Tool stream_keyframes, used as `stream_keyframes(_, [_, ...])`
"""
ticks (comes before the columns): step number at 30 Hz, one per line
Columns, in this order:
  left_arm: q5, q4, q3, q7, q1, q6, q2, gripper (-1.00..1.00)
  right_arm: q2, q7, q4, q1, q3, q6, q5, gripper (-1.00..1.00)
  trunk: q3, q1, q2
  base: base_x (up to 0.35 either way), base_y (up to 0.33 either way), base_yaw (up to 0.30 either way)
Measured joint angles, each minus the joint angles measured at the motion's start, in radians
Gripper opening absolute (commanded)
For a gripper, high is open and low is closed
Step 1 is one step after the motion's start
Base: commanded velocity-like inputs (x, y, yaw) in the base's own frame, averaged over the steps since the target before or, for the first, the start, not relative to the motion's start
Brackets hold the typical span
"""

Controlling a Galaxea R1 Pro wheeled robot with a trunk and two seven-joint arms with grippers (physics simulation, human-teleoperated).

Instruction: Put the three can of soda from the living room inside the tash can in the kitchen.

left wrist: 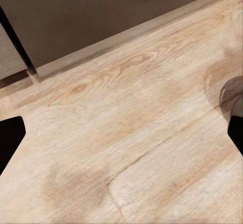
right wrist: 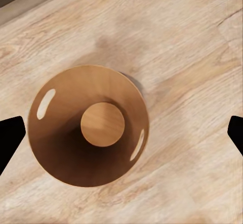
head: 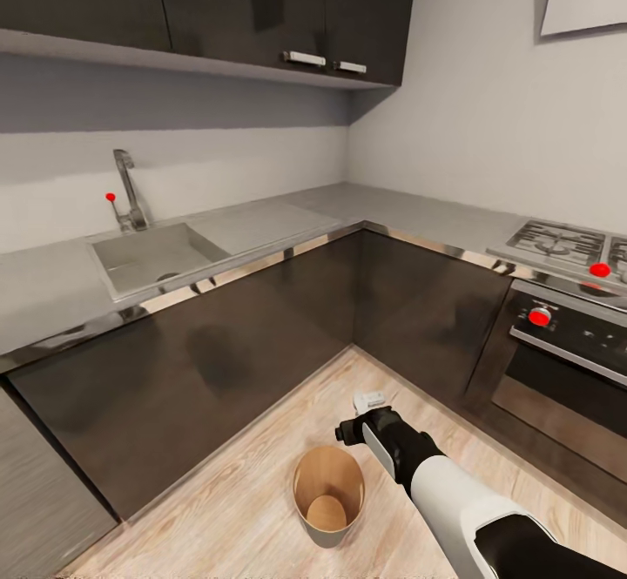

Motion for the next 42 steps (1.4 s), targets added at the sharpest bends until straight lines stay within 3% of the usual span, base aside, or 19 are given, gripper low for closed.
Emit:
stream_keyframes(14, [0.002,-0.012,-0.001,-0.017,0.0,0.001,0.01,1.0,0.0,0.0,0.0,0.0,0.0,-0.001,0.001,1.0,-0.066,0.054,-0.098,0.0,0.0,0.0])
stream_keyframes(23, [0.001,-0.013,-0.001,-0.096,0.0,0.006,0.027,1.0,0.0,0.001,0.0,0.0,0.0,-0.001,0.001,1.0,-0.108,0.088,-0.161,0.0,0.0,0.0])
stream_keyframes(35, [0.001,-0.016,-0.001,-0.111,0.0,0.002,0.031,1.0,0.001,0.002,0.0,0.0,0.0,-0.001,0.002,1.0,-0.165,0.134,-0.245,0.0,0.0,0.0])
stream_keyframes(42, [0.001,-0.015,0.0,-0.152,0.0,0.001,0.034,1.0,0.001,0.002,0.0,0.0,0.0,-0.001,0.002,1.0,-0.197,0.161,-0.294,0.0,0.0,0.0])
